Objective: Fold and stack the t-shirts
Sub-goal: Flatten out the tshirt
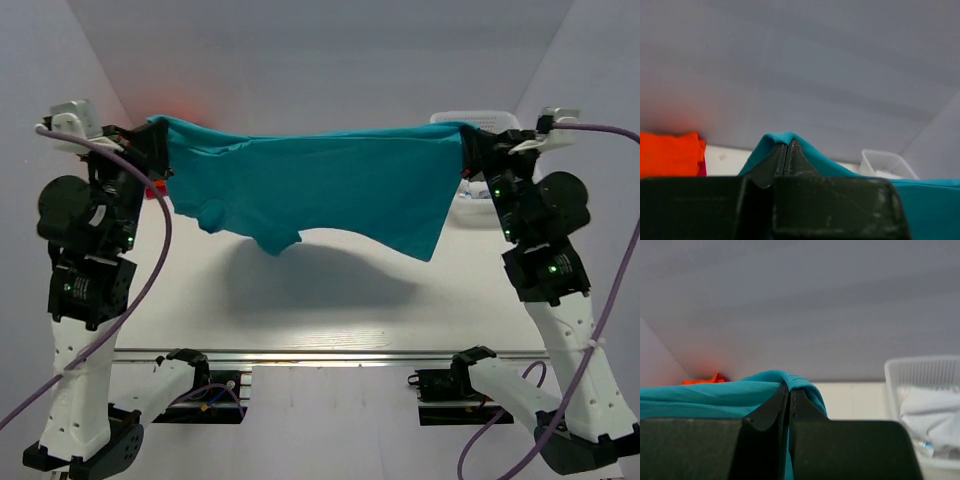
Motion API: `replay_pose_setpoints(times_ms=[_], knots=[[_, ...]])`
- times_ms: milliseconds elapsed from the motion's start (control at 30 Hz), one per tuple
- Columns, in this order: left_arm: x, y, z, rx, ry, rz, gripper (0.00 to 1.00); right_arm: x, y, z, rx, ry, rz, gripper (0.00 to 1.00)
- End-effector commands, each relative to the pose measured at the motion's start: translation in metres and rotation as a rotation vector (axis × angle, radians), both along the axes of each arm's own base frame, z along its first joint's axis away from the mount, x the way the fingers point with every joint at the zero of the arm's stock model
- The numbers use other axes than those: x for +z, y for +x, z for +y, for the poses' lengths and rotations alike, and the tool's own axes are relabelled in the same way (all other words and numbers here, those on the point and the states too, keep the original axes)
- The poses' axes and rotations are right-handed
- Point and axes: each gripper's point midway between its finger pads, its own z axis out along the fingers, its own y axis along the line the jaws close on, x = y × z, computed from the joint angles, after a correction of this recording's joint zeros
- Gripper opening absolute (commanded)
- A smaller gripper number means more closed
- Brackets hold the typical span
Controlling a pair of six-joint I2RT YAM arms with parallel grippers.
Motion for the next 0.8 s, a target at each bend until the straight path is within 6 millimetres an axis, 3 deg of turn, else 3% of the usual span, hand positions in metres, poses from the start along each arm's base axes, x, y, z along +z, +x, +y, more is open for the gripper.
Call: replay_pose_setpoints(times_ms=[0, 133, 333, 500, 667, 767], knots=[[0.037, -0.027, 0.015, 0.052, 0.040, -0.096, 0.00, 0.064, -0.038, -0.008, 0.021, -0.058, -0.191, 0.00], [0.068, -0.060, 0.023, 0.054, 0.061, -0.179, 0.00, 0.096, -0.077, -0.011, 0.067, -0.076, -0.289, 0.00], [0.104, -0.114, 0.036, 0.072, 0.091, -0.296, 0.00, 0.102, -0.118, -0.004, 0.175, -0.111, -0.302, 0.00], [0.129, -0.148, 0.032, 0.026, 0.123, -0.381, 0.00, 0.111, -0.157, -0.008, 0.218, -0.093, -0.380, 0.00], [0.123, -0.144, 0.031, 0.024, 0.128, -0.361, 0.00, 0.101, -0.151, -0.009, 0.204, -0.078, -0.357, 0.00], [0.102, -0.115, 0.029, 0.035, 0.127, -0.286, 0.00, 0.084, -0.131, -0.009, 0.176, -0.049, -0.302, 0.00]])
